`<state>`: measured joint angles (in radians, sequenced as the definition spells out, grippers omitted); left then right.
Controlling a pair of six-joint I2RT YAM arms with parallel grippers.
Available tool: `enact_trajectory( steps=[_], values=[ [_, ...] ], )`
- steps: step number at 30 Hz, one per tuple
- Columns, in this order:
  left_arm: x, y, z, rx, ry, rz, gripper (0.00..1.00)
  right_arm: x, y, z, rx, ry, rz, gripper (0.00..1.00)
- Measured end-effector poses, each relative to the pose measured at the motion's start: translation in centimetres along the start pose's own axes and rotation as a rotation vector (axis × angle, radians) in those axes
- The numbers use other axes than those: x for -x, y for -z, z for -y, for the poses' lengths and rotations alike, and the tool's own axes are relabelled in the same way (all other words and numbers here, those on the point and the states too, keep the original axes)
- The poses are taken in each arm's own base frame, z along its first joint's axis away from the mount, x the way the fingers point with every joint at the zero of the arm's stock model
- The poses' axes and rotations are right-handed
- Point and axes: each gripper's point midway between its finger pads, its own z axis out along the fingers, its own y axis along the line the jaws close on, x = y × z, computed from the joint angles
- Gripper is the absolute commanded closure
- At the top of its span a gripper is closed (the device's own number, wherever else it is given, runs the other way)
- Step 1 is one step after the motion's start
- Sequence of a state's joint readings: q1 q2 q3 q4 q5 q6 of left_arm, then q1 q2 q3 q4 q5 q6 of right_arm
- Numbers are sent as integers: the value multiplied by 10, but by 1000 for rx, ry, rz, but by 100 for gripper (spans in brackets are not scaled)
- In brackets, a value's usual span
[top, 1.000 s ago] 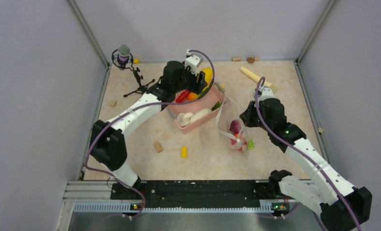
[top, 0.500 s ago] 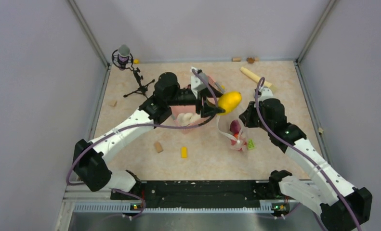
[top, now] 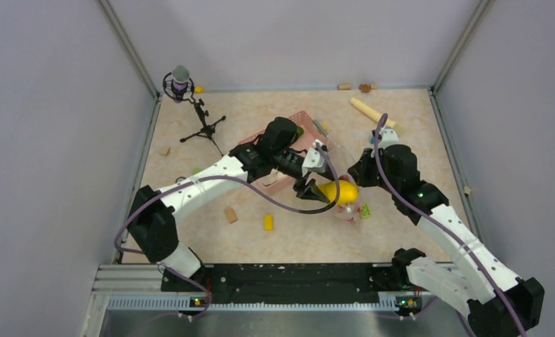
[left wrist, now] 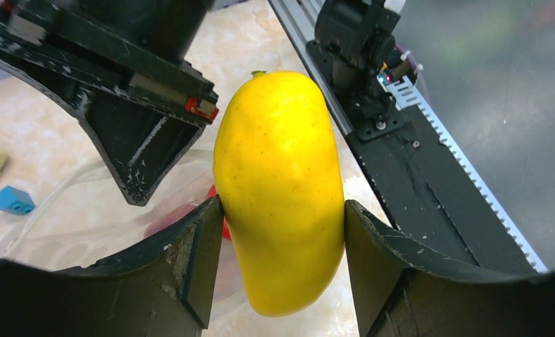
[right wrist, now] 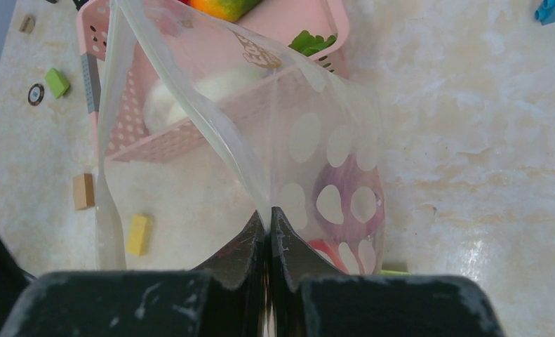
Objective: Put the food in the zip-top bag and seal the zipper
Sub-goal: Place the fake fruit in the zipper food storage bag.
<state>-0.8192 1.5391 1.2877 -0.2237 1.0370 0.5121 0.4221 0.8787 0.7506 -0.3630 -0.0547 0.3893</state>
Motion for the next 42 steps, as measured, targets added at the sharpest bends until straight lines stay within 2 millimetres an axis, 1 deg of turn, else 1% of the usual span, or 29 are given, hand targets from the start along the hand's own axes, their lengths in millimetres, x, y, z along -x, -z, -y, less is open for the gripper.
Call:
enact_trajectory(
  steps=[4, 7, 10, 16, 19, 22, 28, 34, 40, 41, 42],
  values=[
    [-17, -7, -4, -43, -2, -51, 100, -1, 0, -2, 14, 0, -5, 97],
    [-16, -8, -3, -49, -22, -59, 100, -1, 0, -3, 17, 0, -7, 97],
    [-9, -10, -2, -58, -60, -57, 100, -1, 0, -3, 18, 0, -7, 97],
    [10, -11, -5, -70, -145, -28, 100, -2, 0, -4, 22, 0, -9, 98],
    [13, -11, -6, -78, -184, -20, 100, -2, 1, -5, 30, 1, -12, 98],
    [12, -15, -12, -85, -201, -18, 100, -3, 1, -7, 39, 3, -16, 98],
    [-2, -22, -18, -129, -228, -41, 100, -3, 1, -7, 43, 12, -19, 98],
    [-16, -26, -22, -150, -234, -79, 100, -4, 1, -8, 51, 22, -23, 98],
    [-36, -25, -29, -137, -217, -156, 100, -5, 1, -9, 61, 22, -26, 98],
    [-38, -25, -30, -133, -218, -167, 99, -5, 1, -10, 64, 22, -27, 98],
    [-40, -24, -32, -124, -218, -182, 90, -5, 1, -10, 66, 21, -28, 98]
  ],
)
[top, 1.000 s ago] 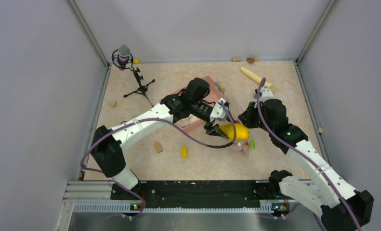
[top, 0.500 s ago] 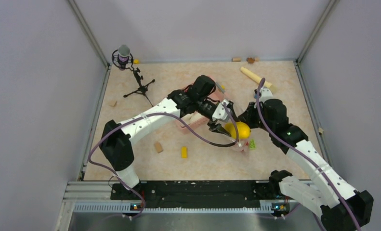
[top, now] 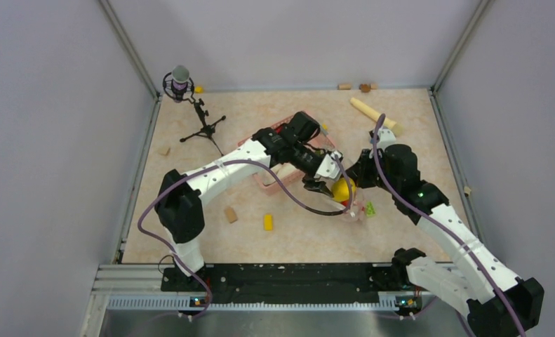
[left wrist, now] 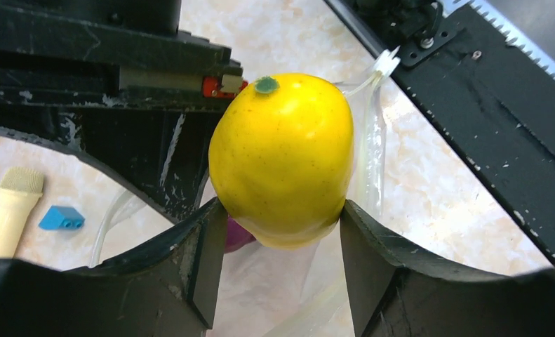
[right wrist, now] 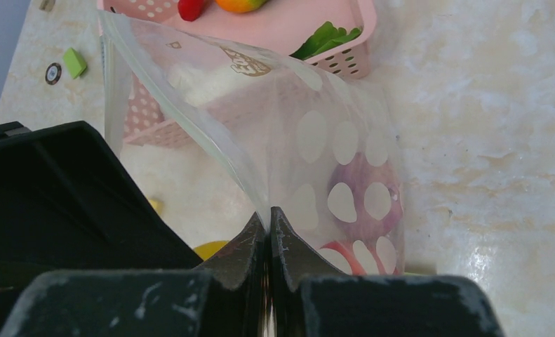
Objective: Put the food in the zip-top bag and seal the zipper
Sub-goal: Place the fake fruit in the zipper food storage bag.
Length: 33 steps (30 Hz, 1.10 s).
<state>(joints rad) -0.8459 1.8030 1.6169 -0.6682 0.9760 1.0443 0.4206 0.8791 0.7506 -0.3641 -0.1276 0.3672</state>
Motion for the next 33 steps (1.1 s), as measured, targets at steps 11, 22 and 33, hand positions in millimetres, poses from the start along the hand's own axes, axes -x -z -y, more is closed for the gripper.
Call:
enact_trajectory(
  steps=[11, 22, 33],
  values=[
    [-12, 5, -1, 57, 43, -65, 10, 0, 0, 0, 3, 0, -1, 98],
    [18, 22, 1, 147, 38, -5, 3, 0, 0, -1, 5, 0, -2, 98],
    [22, 87, -59, 791, 356, 15, 3, 0, 0, -1, 5, 0, -2, 98]
  ],
)
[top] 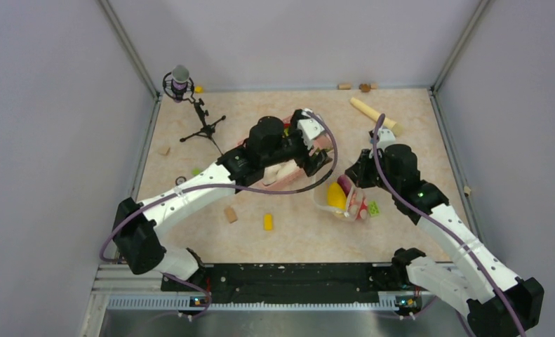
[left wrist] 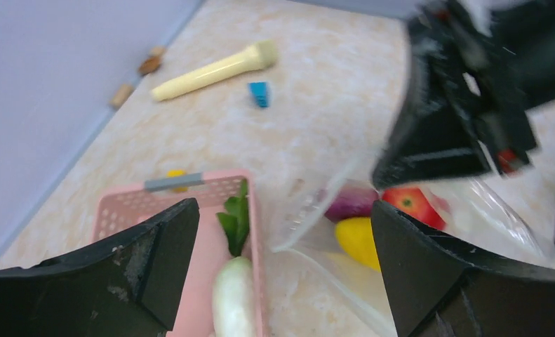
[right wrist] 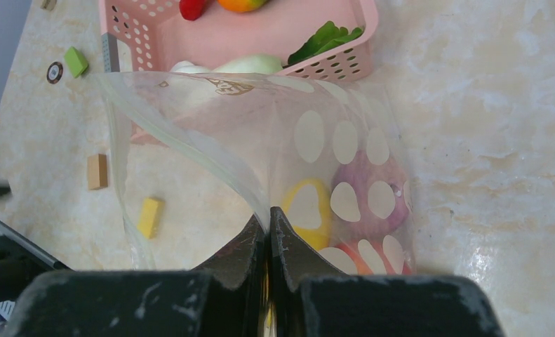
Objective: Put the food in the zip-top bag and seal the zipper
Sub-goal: Place the fake fruit in the zipper food storage bag, then pick up the fake fruit from the bin.
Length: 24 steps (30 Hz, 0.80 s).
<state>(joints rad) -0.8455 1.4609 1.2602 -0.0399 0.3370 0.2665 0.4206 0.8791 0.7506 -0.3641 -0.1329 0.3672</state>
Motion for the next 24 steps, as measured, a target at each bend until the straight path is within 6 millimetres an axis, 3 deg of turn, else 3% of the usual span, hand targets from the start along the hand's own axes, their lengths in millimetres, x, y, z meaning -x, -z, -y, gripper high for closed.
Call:
enact_trajectory(
  steps=[7, 10, 11, 16, 20, 24],
  values=[
    [0, 22, -81, 399, 272, 37, 3, 0, 0, 0, -1, 0, 0, 98],
    [0, 37, -129, 517, 388, 59, 3, 0, 0, 1, -3, 0, 1, 98],
    [0, 38, -132, 523, 393, 62, 3, 0, 0, 1, -4, 0, 2, 98],
    [15, 54, -188, 595, 479, 76, 3, 1, 0, 2, -9, 0, 3, 98],
    [14, 51, -194, 590, 463, 36, 3, 1, 0, 2, -13, 0, 4, 98],
    [-17, 46, -184, 571, 451, -66, 3, 1, 0, 3, -19, 0, 6, 98]
  ],
)
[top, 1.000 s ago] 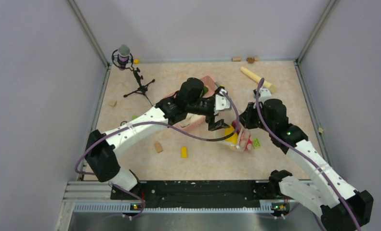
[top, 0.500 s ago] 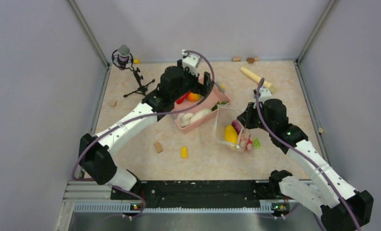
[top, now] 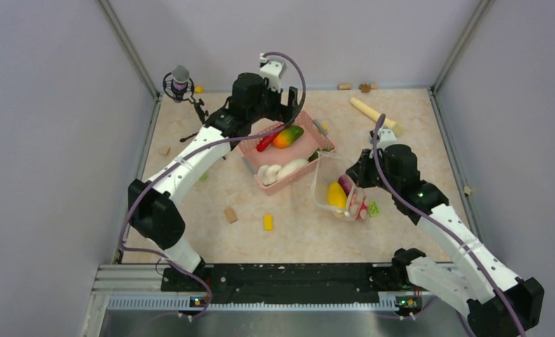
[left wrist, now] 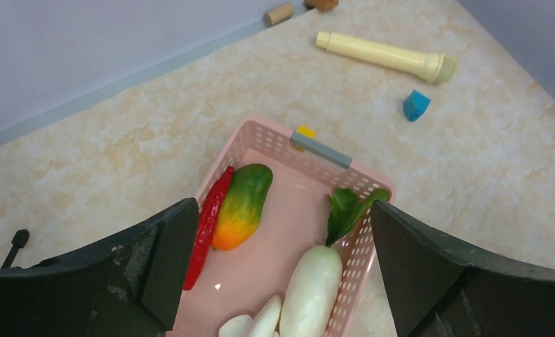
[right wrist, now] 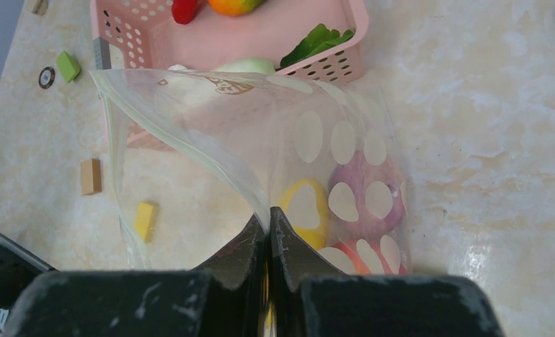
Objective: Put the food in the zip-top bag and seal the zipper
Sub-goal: Pick up the fake fruit from the bin.
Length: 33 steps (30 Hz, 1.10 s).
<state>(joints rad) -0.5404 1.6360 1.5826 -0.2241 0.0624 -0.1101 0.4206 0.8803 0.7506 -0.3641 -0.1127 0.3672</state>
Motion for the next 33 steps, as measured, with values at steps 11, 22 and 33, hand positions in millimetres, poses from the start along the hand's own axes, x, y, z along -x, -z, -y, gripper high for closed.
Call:
enact_trajectory(
  steps=[11, 22, 33],
  values=[
    [-79, -46, -13, 6, -35, -212, 6, -1, -2, 4, -20, 0, -2, 98],
    [-147, -65, -22, -37, -132, -402, 6, 0, -2, 8, -41, 7, 4, 98],
    [-191, -82, -27, -88, -211, -494, 8, -5, -8, 12, -56, 5, -21, 98]
  ],
)
